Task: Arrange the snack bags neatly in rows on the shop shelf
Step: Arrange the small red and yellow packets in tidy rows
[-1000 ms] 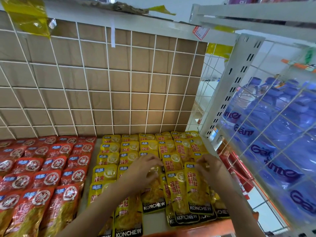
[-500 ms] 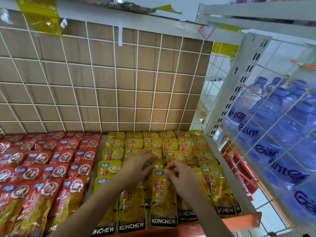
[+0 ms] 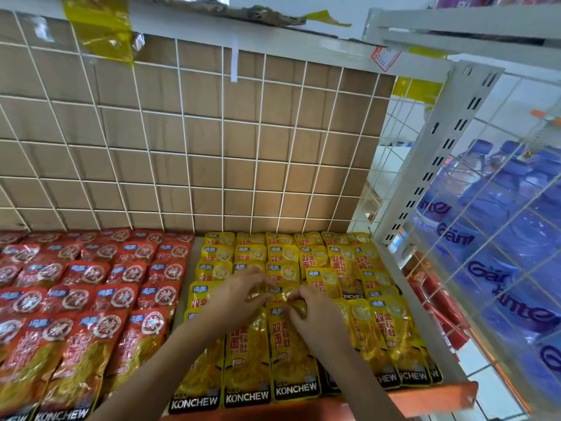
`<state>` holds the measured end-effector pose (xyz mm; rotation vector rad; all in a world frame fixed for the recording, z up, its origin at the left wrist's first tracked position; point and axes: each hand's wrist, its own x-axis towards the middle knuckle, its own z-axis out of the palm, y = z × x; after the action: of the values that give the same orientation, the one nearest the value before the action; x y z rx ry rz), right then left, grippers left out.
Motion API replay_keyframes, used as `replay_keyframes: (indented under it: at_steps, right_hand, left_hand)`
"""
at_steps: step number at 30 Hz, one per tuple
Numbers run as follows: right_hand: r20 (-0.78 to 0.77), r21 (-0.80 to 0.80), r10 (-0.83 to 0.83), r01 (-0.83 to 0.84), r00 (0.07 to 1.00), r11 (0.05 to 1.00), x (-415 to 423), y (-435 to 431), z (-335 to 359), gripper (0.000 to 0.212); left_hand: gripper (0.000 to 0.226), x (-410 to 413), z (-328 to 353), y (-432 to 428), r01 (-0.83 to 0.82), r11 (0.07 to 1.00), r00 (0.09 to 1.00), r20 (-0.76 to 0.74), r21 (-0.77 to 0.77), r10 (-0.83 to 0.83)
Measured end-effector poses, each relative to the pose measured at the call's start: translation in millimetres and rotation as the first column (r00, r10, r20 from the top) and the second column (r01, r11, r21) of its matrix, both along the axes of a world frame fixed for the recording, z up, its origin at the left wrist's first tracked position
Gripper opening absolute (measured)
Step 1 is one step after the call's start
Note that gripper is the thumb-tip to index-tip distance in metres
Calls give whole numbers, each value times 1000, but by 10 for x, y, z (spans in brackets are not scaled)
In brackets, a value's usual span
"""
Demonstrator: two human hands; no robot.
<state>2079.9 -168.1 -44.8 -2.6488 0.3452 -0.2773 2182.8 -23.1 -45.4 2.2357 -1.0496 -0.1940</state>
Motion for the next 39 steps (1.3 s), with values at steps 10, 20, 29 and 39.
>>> replay_keyframes:
  at_steps: [10,20,29,39]
  right_hand:
    - [183,-165,17,14,983,986,-182,115,-159,38]
    - [-29,-288,57,-63,998,956,-301,181,-259,60]
    - [-51,-353,30,-46,998,935,-317,172,-230,67]
    - [-97,-377,-20,-19,995,926,-307,183,-226,76]
  left_hand:
    - [22,182,0,-224,-18,999,997,-76,36,21]
    - [16,254,0,-276,12,1000,991,-135,13,-10]
    - [15,261,8,-292,4,1000,987,-158,5,-3]
    - [10,431,104,-251,49,999,985,-169,24,-44]
